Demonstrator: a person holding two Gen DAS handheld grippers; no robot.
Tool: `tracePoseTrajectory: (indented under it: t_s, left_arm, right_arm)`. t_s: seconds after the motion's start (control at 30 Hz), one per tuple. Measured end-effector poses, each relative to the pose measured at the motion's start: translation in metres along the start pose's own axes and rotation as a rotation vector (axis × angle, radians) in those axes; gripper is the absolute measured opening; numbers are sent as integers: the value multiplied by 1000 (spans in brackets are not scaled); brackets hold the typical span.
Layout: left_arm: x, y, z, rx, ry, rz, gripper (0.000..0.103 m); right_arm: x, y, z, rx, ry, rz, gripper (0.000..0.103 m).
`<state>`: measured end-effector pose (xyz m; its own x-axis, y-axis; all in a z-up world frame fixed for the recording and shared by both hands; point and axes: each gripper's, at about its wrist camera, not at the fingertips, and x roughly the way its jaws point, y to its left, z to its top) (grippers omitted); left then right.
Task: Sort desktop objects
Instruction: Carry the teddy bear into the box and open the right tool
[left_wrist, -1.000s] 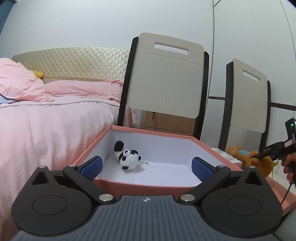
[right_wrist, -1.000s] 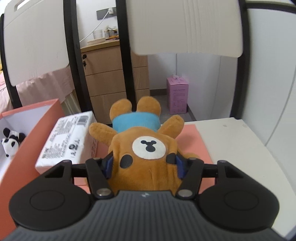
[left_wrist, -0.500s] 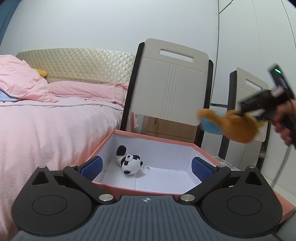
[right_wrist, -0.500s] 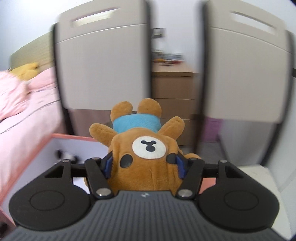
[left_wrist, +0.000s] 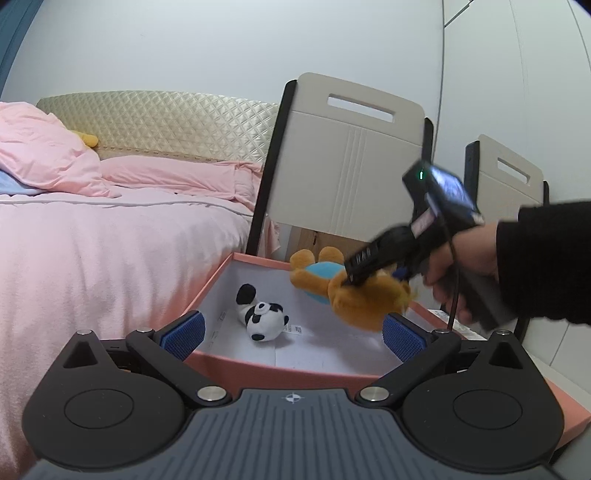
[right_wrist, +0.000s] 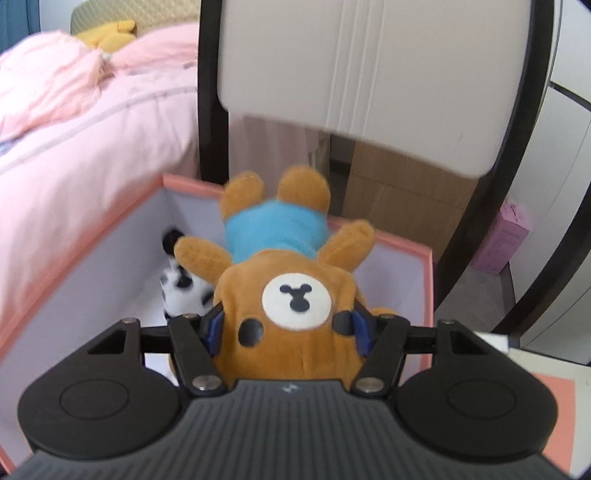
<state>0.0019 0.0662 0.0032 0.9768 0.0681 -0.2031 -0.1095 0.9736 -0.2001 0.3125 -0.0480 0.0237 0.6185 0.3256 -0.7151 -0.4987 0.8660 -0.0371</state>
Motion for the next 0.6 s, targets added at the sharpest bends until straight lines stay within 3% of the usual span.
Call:
tracePoseTrajectory:
  t_s: [0.27,0.33,0.6]
  left_arm:
    - [1,-1,-2,10,7,-2,103]
    - [1,-1,-2,8,9,-3,103]
    - [0,-2,-2,7,5,-8,103]
  right_arm:
    - [48,-3,-20,17,155,38,65]
    - [55,-4,-23,20,177,45,70]
    - [28,-8,-23,64,113,87,89]
